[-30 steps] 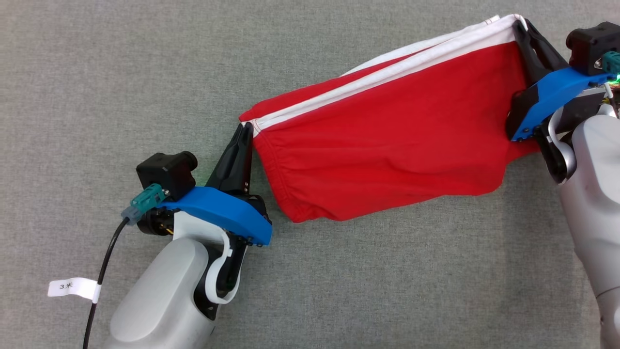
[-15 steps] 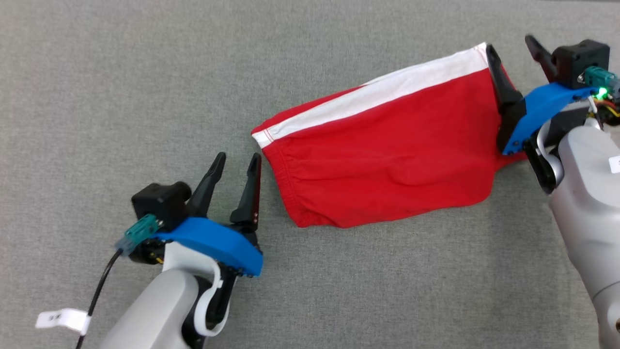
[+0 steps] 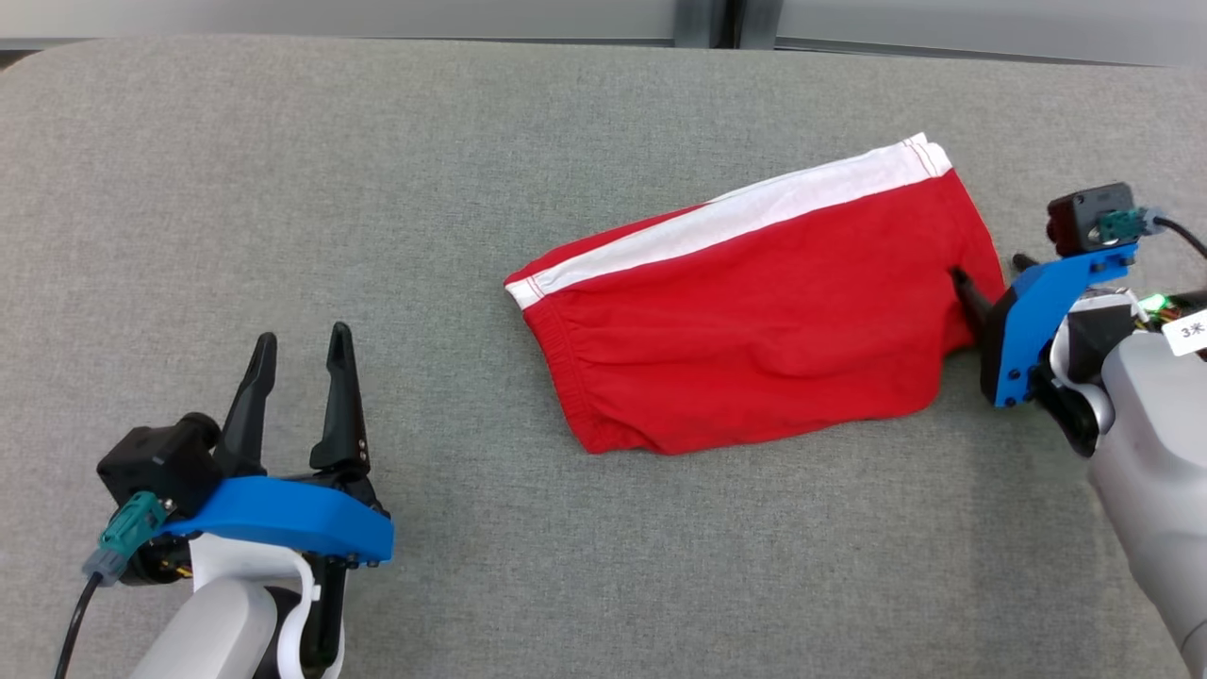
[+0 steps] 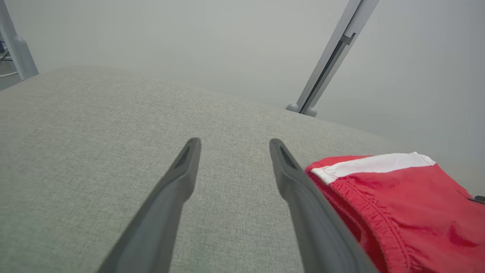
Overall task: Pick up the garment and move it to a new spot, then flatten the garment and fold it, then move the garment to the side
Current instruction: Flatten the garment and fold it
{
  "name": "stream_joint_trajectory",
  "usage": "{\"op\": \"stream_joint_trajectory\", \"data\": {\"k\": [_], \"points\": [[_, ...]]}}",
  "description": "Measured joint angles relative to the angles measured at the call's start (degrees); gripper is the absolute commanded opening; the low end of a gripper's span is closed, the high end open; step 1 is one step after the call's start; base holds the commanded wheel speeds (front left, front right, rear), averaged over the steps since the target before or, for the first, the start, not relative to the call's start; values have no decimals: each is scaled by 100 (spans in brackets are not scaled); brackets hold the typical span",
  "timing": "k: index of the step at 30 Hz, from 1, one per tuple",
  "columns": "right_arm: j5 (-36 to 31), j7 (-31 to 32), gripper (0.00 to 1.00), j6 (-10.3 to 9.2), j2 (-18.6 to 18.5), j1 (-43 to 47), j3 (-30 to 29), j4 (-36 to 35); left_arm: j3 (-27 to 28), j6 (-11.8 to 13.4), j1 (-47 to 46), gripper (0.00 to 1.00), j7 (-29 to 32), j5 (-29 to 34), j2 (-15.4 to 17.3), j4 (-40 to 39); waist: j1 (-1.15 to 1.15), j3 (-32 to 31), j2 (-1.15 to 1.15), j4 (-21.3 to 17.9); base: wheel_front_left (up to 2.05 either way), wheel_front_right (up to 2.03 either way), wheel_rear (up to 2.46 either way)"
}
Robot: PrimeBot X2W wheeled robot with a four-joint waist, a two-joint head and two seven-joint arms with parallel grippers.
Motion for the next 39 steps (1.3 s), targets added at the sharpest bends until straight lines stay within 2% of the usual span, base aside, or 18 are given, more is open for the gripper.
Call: {"op": "stream_joint_trajectory", "data": {"k": [3, 4, 5, 7, 8, 9, 10, 19, 23, 28, 35, 39], "points": [[227, 274, 100, -2, -18, 113, 102, -197, 33, 10, 80, 100, -10, -60, 8, -13, 0, 20, 0, 32, 0, 0, 0], [298, 327, 83, -2, -29, 128, 115, -260, 36, 5, 98, 100, -18, -62, 13, -11, 0, 32, 0, 42, 0, 0, 0], [363, 380, 56, -2, -30, 152, 120, -310, 43, 5, 105, 100, -25, -78, 14, -5, 0, 46, 0, 52, 0, 0, 0], [442, 436, 37, -2, -33, 203, 119, -401, 56, 0, 105, 100, -29, -93, 20, 10, 0, 72, 0, 68, 0, 0, 0], [468, 452, 26, -2, -32, 214, 120, -432, 60, -16, 105, 100, -34, -93, 20, 20, 0, 84, 0, 75, 0, 0, 0], [509, 450, 10, -2, -27, 226, 118, -469, 63, -22, 105, 100, -36, -93, 20, 29, 0, 94, 0, 82, 0, 0, 0], [564, 404, 0, -2, -12, 243, 107, -508, 64, -22, 104, 100, -49, -94, 19, 44, 0, 100, 0, 86, 0, 0, 0], [619, -460, 0, -1, 58, 521, -119, -742, 122, -54, 75, 100, -190, -141, -79, 218, 0, -92, 0, -46, 0, 0, 0], [698, -957, 0, -1, 157, 1062, -310, -1013, 125, -121, 62, 100, -265, -192, -196, 368, 1, -264, 0, -207, 0, 0, 0], [697, -1435, 0, -1, 363, 1904, -723, -1361, 163, -190, 163, 100, -346, -197, -192, 613, 1, -494, 0, -487, 0, 0, 0], [390, -1517, 0, -1, 726, 2716, -1258, -1974, 222, -201, 360, 100, -424, -192, -194, 757, 1, -771, 0, -839, 0, 0, 0], [129, -1391, 0, -1, 858, 2776, -1533, -2264, 152, -241, 352, 100, -430, -148, -238, 783, 0, -838, 0, -822, 0, 0, 0]]}}
